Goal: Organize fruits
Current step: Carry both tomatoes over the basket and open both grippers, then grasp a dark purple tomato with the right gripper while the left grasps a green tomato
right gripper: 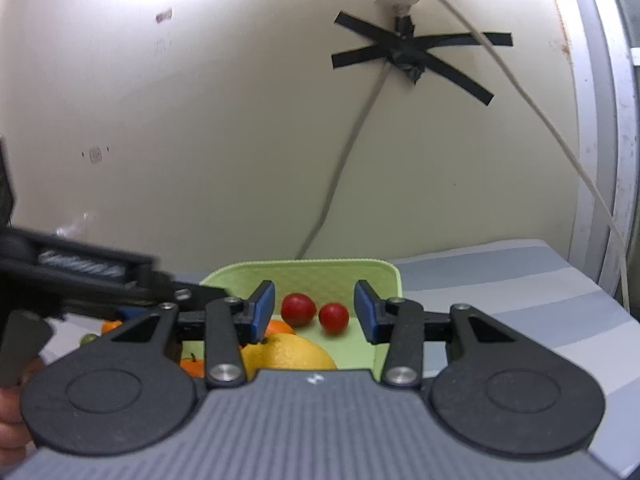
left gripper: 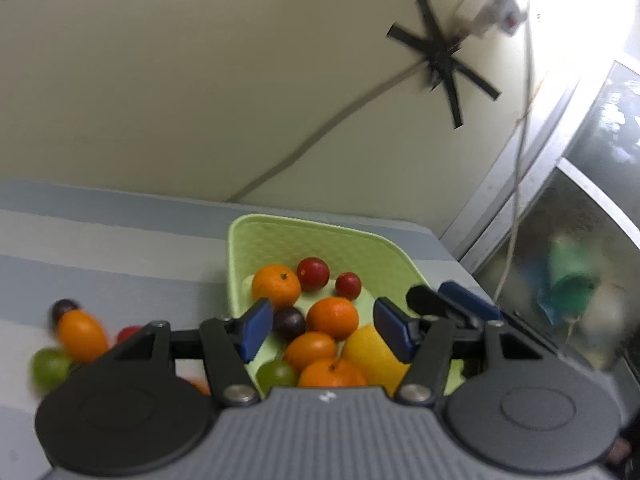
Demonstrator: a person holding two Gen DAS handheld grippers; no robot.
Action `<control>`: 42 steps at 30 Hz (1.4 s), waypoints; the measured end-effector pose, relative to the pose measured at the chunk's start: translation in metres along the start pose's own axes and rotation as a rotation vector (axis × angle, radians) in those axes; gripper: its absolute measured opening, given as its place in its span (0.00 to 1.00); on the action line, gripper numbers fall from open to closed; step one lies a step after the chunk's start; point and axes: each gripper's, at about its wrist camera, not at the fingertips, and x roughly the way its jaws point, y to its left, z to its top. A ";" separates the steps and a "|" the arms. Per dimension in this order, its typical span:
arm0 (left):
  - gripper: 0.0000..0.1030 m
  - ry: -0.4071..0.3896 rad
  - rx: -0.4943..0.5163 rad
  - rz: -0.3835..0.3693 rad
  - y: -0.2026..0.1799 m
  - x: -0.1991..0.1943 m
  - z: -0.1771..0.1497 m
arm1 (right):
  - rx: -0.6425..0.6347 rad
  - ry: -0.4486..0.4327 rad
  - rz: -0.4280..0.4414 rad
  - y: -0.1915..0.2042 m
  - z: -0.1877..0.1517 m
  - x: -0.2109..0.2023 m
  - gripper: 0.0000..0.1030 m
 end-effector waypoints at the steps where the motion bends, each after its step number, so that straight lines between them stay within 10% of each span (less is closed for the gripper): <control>1: 0.56 -0.018 0.017 0.004 0.000 -0.010 -0.004 | -0.002 -0.013 -0.003 0.002 -0.001 -0.004 0.45; 8: 0.56 -0.214 0.218 0.230 0.015 -0.094 -0.049 | 0.020 -0.092 -0.033 0.020 -0.005 -0.027 0.45; 19: 0.58 -0.390 0.253 0.591 0.060 -0.144 -0.099 | -0.073 -0.192 0.074 0.084 -0.029 -0.059 0.45; 31: 0.86 -0.552 0.360 0.699 0.037 -0.156 -0.124 | -0.190 -0.326 -0.008 0.117 -0.047 -0.075 0.45; 33: 1.00 -0.560 0.344 0.715 0.038 -0.157 -0.124 | -0.187 -0.319 -0.008 0.117 -0.047 -0.075 0.45; 42: 1.00 -0.576 0.270 0.723 0.047 -0.163 -0.123 | -0.207 -0.172 0.059 0.118 -0.042 -0.056 0.41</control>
